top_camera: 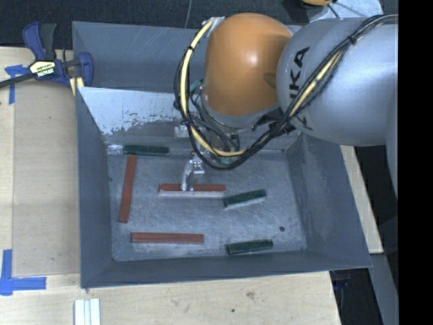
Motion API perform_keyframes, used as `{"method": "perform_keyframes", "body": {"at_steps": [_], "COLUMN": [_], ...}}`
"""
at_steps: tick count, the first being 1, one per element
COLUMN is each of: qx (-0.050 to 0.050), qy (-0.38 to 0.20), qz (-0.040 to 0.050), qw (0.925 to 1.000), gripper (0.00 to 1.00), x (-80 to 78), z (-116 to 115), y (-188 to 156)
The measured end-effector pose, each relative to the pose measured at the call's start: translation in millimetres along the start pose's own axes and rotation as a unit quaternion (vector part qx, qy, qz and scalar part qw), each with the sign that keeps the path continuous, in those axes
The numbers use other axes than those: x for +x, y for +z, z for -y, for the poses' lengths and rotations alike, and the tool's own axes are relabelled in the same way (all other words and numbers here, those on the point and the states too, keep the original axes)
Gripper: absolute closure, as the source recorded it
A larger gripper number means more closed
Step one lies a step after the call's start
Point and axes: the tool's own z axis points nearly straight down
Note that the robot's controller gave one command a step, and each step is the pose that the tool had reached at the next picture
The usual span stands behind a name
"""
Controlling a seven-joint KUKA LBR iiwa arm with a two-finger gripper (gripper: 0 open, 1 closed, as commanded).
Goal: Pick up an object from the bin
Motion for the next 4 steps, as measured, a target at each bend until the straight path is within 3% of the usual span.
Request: {"method": "perform_keyframes", "body": {"at_steps": [1, 2, 3, 4], "qx": [0.000, -0.002, -0.001, -0.001], "qy": [-0.007, -0.031, -0.079, -0.069], "qz": [0.0004, 0.0099, 0.0027, 0.0013], "qw": [1.0000, 0.9995, 0.9969, 0.9976], "gripper": [0.00, 0.00, 0.00, 0.00], "x": [-5.8, -8.0, 11.2, 19.0], "z": [2.0, 3.2, 2.6, 14.0], "y": [-67.3, -63.1, 10.9, 59.2]}}
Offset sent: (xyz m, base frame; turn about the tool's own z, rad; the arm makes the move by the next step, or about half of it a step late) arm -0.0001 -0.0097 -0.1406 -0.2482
